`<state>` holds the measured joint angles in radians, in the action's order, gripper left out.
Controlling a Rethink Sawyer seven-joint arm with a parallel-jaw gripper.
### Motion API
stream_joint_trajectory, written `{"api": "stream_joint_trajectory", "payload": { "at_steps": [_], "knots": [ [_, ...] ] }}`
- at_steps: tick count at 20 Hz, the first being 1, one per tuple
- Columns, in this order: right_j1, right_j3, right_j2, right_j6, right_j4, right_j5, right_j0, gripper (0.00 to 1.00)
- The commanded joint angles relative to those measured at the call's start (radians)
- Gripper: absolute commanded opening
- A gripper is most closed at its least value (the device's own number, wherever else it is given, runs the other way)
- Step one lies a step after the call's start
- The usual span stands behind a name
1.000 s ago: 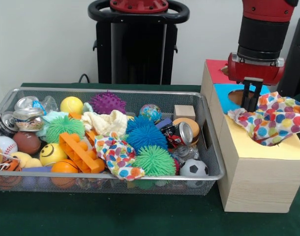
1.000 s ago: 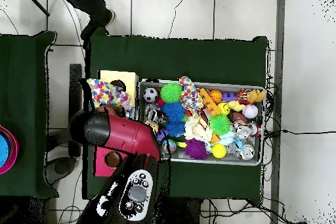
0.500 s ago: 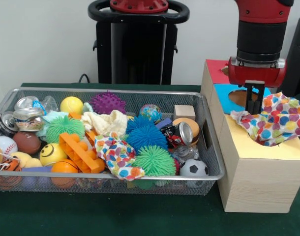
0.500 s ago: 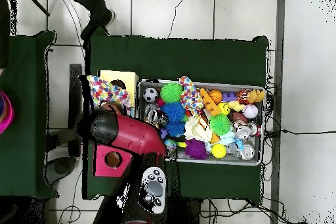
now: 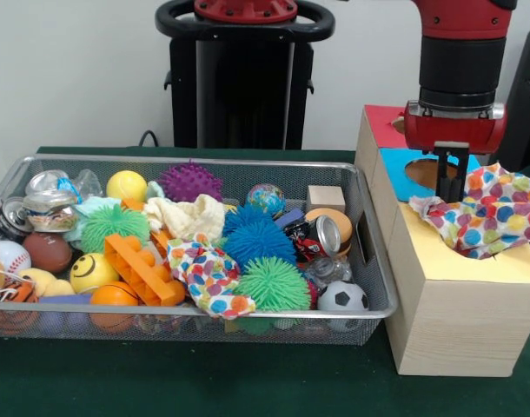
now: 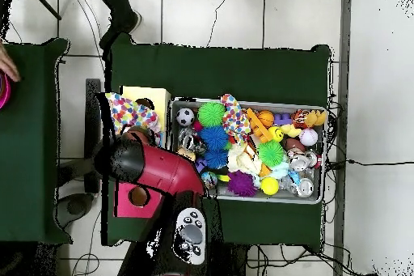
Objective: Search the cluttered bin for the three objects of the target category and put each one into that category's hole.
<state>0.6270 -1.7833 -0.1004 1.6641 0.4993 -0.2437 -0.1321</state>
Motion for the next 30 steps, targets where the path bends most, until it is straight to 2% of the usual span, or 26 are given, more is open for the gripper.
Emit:
{"api": "stream_joint_trajectory", "payload": {
  "at_steps": [1, 5, 10, 22, 30],
  "knots": [
    [-0.141, 0.015, 0.134, 0.254, 0.015, 0.179, 0.005, 0.00],
    [-0.147, 0.019, 0.157, 0.251, 0.007, 0.206, 0.020, 0.00],
    [-0.135, 0.025, 0.146, 0.249, 0.006, 0.201, 0.011, 0.00],
    [-0.158, 0.050, 0.199, 0.226, -0.042, 0.265, 0.063, 0.00],
    [-0.131, 0.054, 0.232, 0.236, -0.077, 0.284, 0.082, 0.00]
  ]
}}
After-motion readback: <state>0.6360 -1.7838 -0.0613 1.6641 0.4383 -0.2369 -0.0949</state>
